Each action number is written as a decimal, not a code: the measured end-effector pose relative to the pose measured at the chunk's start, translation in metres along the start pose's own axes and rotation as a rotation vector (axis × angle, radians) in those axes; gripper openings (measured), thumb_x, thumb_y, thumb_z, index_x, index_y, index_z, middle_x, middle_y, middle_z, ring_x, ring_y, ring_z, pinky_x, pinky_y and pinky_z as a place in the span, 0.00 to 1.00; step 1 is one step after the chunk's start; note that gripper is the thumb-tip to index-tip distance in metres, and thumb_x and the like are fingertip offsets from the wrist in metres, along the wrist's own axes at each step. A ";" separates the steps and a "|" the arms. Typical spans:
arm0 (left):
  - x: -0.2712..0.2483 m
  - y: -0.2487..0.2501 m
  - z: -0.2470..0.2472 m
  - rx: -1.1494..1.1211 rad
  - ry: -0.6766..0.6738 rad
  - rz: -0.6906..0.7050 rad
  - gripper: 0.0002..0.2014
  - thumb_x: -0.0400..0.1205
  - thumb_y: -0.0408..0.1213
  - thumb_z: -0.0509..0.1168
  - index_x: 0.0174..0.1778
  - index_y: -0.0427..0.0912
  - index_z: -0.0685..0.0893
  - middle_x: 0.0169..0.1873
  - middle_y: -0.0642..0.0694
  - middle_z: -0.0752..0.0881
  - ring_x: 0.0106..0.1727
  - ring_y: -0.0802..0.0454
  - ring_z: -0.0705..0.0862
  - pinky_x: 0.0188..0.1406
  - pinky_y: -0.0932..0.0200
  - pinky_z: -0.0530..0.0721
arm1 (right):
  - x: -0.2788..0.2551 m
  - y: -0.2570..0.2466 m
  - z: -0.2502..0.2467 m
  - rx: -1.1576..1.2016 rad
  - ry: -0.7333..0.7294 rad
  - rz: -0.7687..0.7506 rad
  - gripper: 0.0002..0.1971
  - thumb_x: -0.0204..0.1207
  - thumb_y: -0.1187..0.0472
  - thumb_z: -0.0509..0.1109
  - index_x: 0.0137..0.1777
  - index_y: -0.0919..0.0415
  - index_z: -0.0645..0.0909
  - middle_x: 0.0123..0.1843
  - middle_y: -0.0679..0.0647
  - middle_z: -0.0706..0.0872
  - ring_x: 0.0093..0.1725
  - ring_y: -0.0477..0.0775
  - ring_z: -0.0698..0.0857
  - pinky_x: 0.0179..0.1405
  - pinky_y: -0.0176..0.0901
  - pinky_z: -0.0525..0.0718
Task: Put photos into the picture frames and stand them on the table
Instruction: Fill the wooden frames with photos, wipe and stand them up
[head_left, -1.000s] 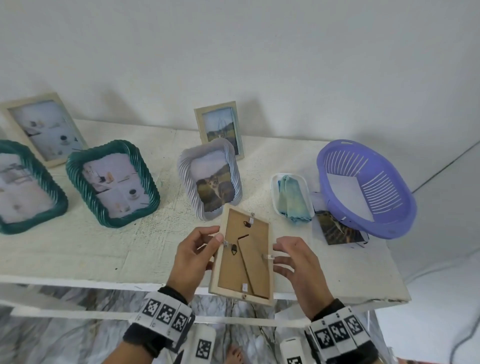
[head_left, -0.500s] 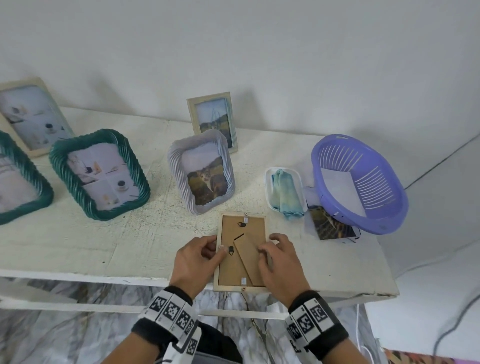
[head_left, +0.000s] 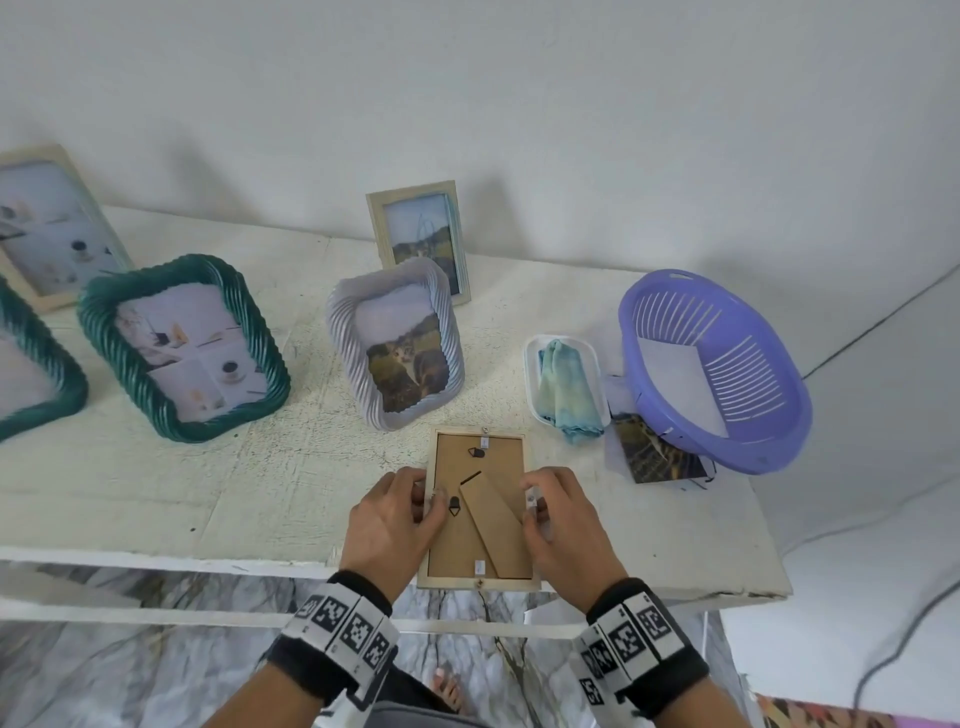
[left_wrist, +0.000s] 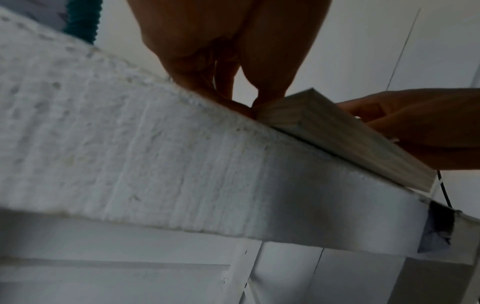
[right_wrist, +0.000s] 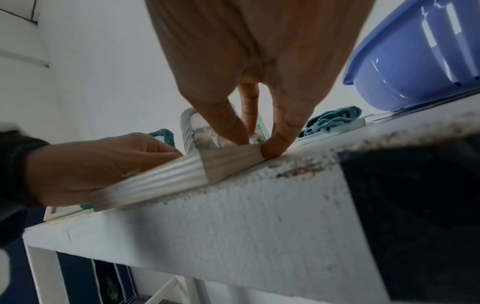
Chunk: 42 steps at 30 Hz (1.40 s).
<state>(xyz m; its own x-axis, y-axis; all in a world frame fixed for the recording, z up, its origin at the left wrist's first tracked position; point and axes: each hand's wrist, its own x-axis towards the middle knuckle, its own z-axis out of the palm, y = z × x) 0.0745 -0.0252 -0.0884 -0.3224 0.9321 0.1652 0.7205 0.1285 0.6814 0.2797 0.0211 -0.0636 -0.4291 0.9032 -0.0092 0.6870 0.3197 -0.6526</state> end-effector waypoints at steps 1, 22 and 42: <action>0.001 0.003 0.001 0.029 0.012 -0.003 0.07 0.77 0.40 0.75 0.43 0.43 0.84 0.29 0.53 0.81 0.27 0.53 0.80 0.28 0.58 0.78 | -0.001 0.000 0.001 0.006 0.006 0.000 0.14 0.77 0.68 0.66 0.59 0.53 0.74 0.60 0.46 0.72 0.49 0.42 0.80 0.47 0.25 0.77; 0.012 -0.018 -0.014 -0.423 -0.170 -0.199 0.08 0.79 0.38 0.74 0.53 0.48 0.87 0.35 0.49 0.88 0.33 0.49 0.87 0.32 0.50 0.91 | 0.091 -0.036 -0.008 -0.524 -0.166 0.080 0.22 0.81 0.41 0.60 0.63 0.59 0.76 0.58 0.57 0.78 0.59 0.62 0.76 0.54 0.53 0.81; 0.011 -0.020 -0.012 -0.440 -0.180 -0.177 0.08 0.79 0.38 0.75 0.52 0.48 0.86 0.34 0.50 0.87 0.32 0.53 0.87 0.30 0.51 0.90 | 0.117 -0.025 -0.027 -0.452 -0.374 -0.163 0.11 0.81 0.51 0.66 0.58 0.54 0.81 0.44 0.48 0.75 0.43 0.50 0.75 0.42 0.40 0.69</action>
<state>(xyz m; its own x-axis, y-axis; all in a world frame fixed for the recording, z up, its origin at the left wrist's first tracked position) 0.0492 -0.0215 -0.0917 -0.2779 0.9574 -0.0791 0.3251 0.1712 0.9301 0.2283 0.1268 -0.0277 -0.6701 0.6970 -0.2553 0.7411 0.6090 -0.2826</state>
